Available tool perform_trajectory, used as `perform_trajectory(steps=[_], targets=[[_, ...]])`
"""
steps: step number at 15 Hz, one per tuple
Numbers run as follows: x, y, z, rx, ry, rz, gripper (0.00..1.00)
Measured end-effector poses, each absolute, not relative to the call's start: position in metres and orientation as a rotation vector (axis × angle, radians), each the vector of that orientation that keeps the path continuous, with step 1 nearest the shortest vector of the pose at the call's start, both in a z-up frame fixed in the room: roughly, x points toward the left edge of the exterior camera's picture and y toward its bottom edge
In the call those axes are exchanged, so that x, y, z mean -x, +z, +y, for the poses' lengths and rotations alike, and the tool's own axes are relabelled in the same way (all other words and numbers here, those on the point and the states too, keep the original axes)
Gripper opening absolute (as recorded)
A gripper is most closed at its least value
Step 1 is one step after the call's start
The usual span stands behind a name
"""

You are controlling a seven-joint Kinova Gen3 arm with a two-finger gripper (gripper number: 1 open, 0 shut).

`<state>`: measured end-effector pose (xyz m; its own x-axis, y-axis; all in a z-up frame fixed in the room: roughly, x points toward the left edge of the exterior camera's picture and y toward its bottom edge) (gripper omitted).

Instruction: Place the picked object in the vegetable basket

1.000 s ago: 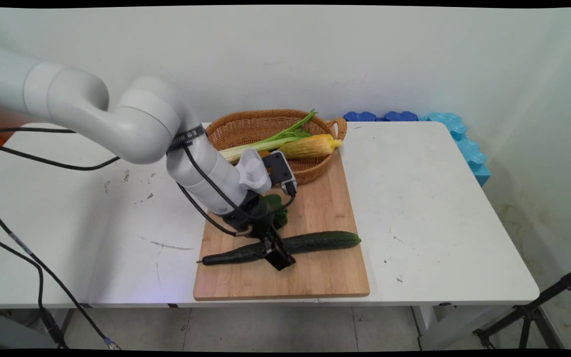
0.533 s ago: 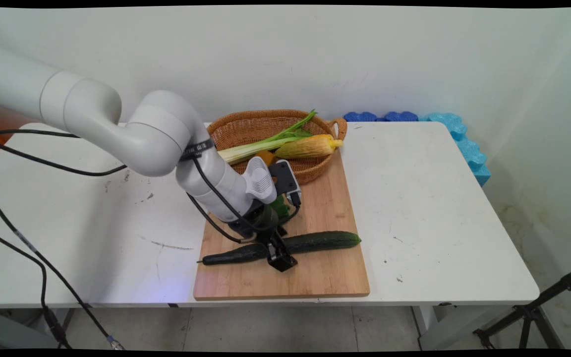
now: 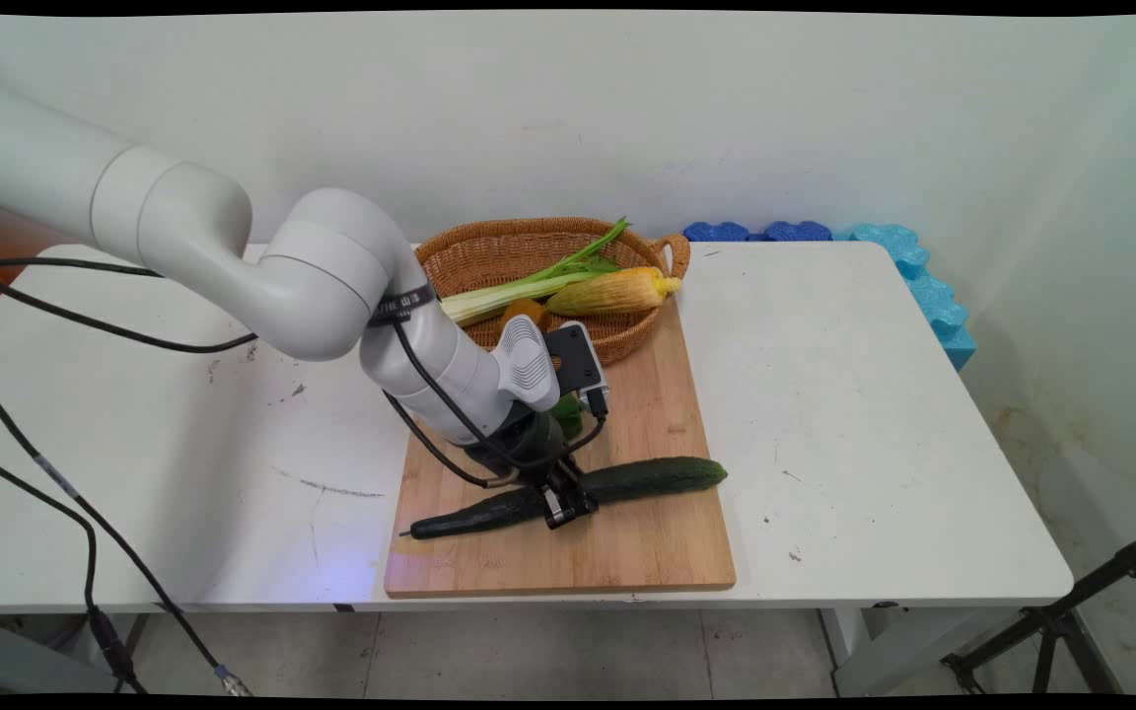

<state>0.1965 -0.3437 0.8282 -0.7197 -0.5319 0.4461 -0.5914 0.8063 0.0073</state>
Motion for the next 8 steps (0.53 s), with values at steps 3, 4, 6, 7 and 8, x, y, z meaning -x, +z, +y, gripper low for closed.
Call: perform_trajectory(steps=[3,4,6,7,8], targets=[[-0.195,0.843,-0.341,-0.829,0.201,-2.542,0.0],[-0.194,0.849,-0.341,-0.83,0.201,-2.535,0.0],[-0.196,0.869,-0.34,-0.843,0.2,-2.52,0.0],[-0.198,0.878,-0.34,-0.852,0.201,-2.515,0.0],[-0.201,0.891,-0.342,-0.863,0.202,-2.512,0.0]])
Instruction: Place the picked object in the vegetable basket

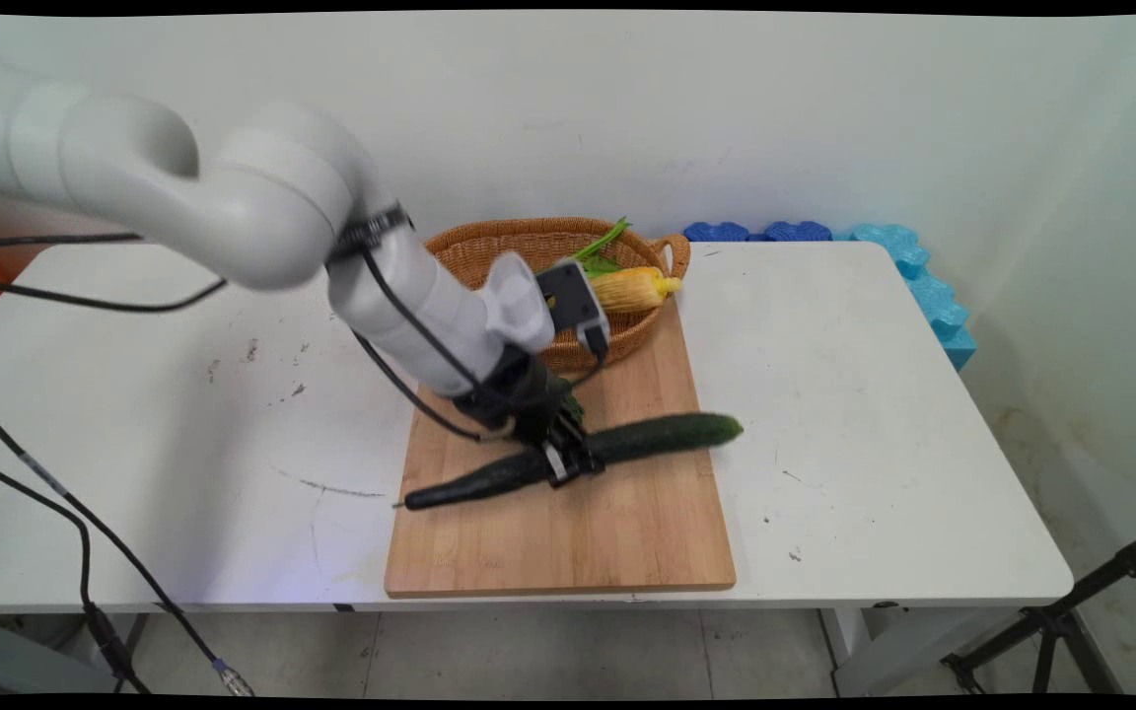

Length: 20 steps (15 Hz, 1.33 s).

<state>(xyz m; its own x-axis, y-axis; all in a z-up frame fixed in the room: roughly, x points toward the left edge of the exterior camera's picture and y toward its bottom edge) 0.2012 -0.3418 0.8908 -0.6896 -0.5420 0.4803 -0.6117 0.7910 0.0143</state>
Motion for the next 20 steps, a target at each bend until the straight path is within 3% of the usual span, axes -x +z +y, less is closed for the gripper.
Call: perform_trajectory(steps=[9,15,20], targets=[[-0.248,0.972,-0.388,-1.058,0.235,-2.467,0.0],[-0.281,0.985,-0.431,-1.21,0.307,-2.443,0.0],[-0.303,0.971,-0.471,-1.317,0.365,-2.438,0.0]])
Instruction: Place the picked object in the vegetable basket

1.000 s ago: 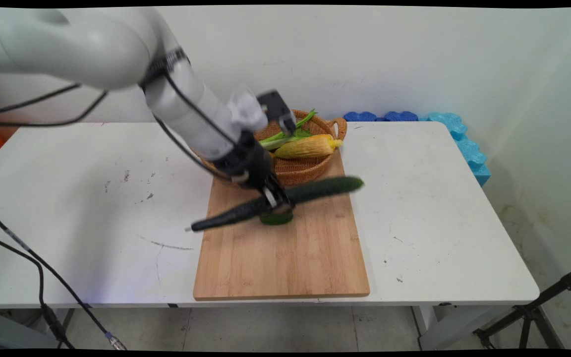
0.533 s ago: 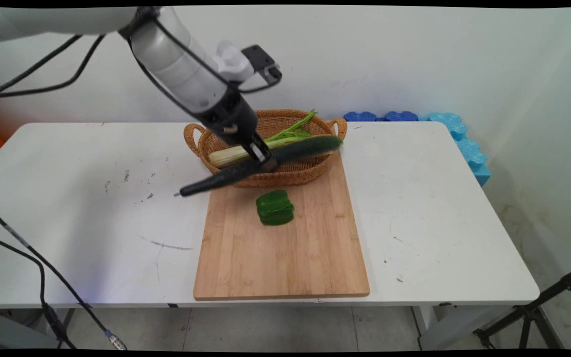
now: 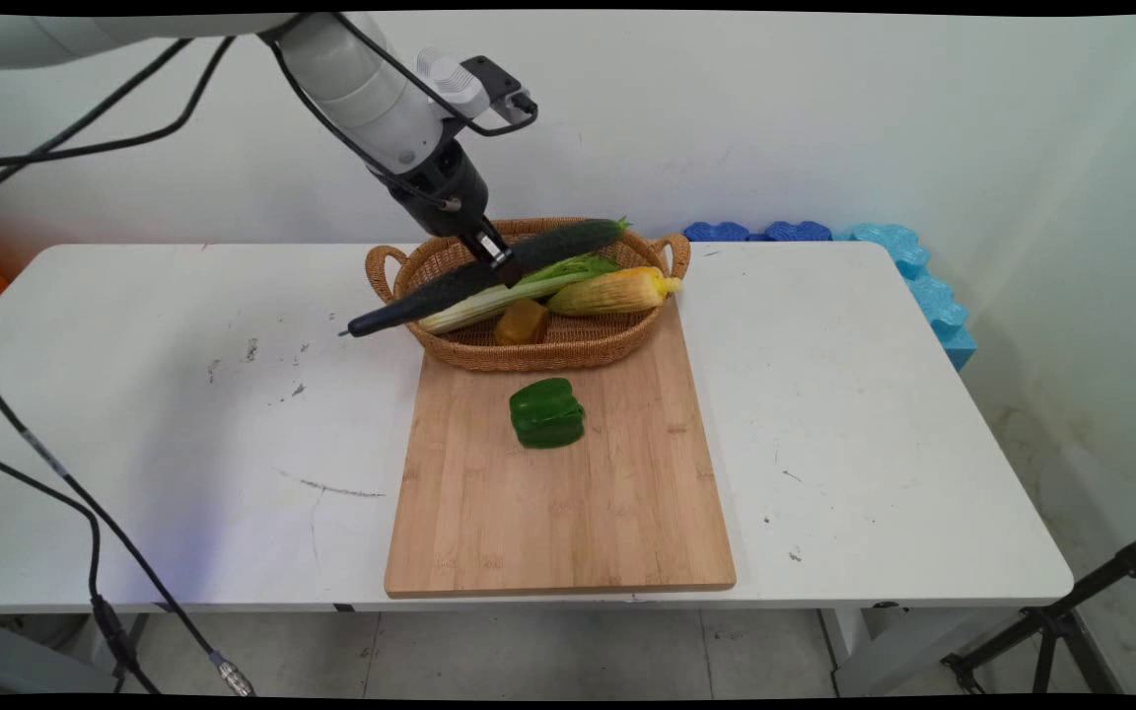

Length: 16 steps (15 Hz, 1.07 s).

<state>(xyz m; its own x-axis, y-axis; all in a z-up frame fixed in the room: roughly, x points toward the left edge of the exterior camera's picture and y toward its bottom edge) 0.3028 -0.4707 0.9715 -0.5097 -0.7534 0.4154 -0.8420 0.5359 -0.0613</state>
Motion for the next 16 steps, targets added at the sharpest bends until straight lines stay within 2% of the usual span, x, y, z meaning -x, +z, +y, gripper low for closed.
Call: perform_trajectory(steps=[7,16], targets=[[-0.316,0.943,-0.511,-1.406,0.402,-2.436,0.0],[-0.316,0.918,-0.533,-1.442,0.409,-2.441,0.0]])
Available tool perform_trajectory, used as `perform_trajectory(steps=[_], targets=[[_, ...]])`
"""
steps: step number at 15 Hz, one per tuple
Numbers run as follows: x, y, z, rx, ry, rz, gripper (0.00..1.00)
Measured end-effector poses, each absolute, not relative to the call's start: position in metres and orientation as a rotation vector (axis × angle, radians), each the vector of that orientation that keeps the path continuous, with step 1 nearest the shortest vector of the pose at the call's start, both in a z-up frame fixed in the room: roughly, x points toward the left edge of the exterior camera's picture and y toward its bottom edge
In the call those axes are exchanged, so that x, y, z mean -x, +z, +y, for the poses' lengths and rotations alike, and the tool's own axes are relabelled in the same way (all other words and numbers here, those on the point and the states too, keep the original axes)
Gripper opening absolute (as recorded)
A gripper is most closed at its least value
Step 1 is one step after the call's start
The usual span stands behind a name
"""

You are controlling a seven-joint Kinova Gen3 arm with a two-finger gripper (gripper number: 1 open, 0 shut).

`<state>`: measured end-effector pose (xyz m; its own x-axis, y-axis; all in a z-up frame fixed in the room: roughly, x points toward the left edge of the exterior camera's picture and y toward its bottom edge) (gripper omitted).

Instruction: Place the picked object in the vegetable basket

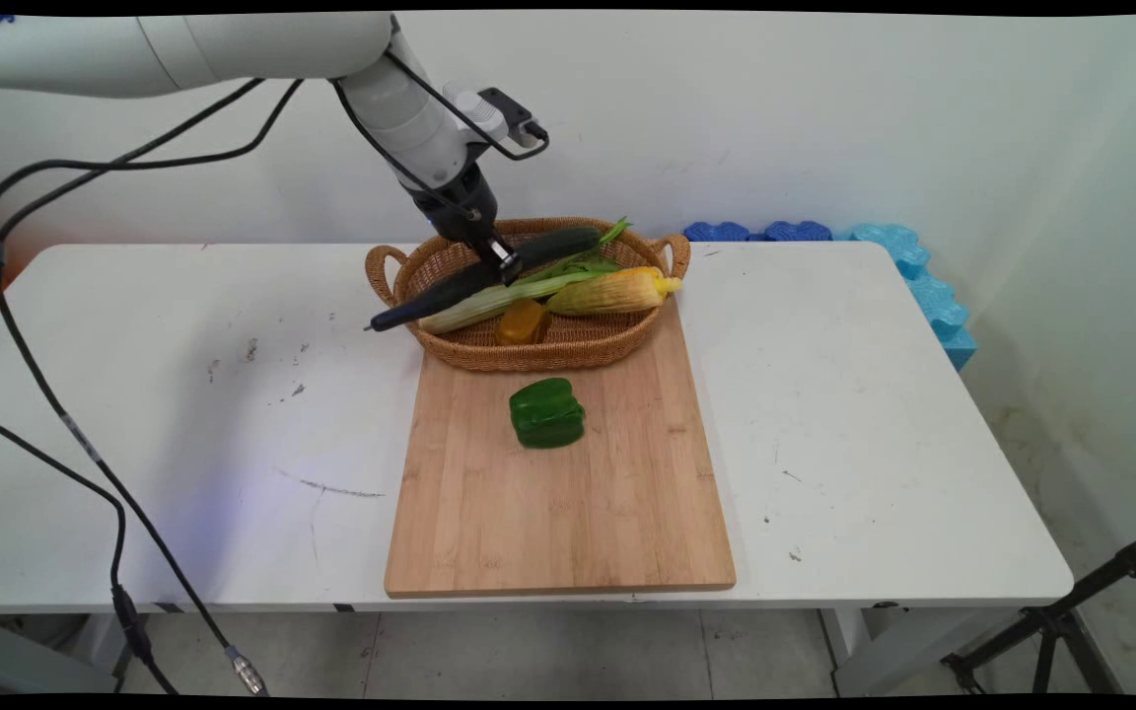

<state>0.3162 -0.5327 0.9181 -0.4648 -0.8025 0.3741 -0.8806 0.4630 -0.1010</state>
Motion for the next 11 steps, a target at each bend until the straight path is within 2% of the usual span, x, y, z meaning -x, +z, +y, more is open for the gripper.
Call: perform_trajectory(steps=[5,6,11], targets=[[-0.3148,0.9112,-0.5365,-1.444,0.406,-2.444,0.0],[-0.3144,0.9104,-0.537,-1.443,0.406,-2.444,1.0],[-0.3121,0.9126,-0.5365,-1.428,0.408,-2.436,1.0]])
